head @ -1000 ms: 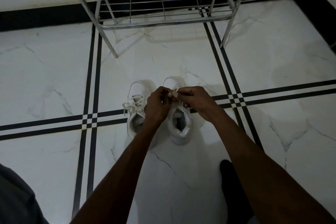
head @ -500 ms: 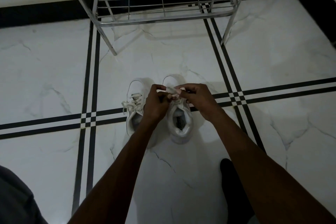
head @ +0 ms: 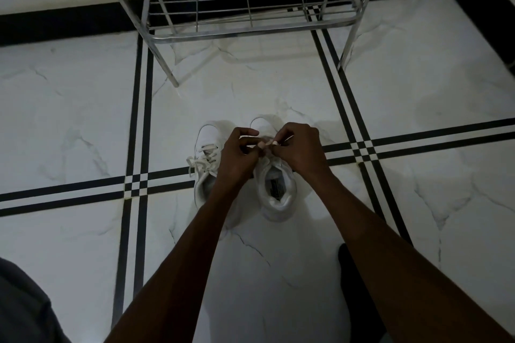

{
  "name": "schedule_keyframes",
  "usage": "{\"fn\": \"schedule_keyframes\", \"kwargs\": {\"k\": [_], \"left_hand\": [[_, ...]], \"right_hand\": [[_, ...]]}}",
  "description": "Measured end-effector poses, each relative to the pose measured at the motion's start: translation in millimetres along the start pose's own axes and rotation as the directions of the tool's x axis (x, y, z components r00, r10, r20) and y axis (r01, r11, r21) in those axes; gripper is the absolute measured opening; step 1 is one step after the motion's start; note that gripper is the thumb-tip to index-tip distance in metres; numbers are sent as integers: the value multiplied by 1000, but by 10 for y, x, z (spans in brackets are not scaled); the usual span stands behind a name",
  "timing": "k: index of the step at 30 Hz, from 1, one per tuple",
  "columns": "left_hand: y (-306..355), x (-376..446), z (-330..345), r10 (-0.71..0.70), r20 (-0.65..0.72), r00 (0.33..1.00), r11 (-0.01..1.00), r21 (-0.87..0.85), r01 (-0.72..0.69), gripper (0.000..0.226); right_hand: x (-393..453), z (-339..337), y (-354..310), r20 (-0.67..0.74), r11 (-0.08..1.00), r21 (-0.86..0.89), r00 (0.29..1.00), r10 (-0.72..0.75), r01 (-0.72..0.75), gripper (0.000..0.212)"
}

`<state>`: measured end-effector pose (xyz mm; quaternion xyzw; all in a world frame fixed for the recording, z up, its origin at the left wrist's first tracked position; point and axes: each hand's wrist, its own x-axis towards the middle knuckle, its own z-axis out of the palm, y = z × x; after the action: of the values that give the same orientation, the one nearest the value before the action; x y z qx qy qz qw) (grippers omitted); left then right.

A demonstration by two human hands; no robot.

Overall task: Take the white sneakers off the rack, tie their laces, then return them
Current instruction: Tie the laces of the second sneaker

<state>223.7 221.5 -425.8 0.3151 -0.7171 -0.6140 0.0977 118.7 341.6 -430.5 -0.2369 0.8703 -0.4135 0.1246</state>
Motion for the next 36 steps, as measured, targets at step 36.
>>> {"fn": "schedule_keyframes", "kwargs": {"k": [36], "left_hand": [[-199,-162,-228,127,-238,963,714,695,78,29]], "right_hand": [[-151,-241,323,391,80,718,495,776,-692,15]]}}
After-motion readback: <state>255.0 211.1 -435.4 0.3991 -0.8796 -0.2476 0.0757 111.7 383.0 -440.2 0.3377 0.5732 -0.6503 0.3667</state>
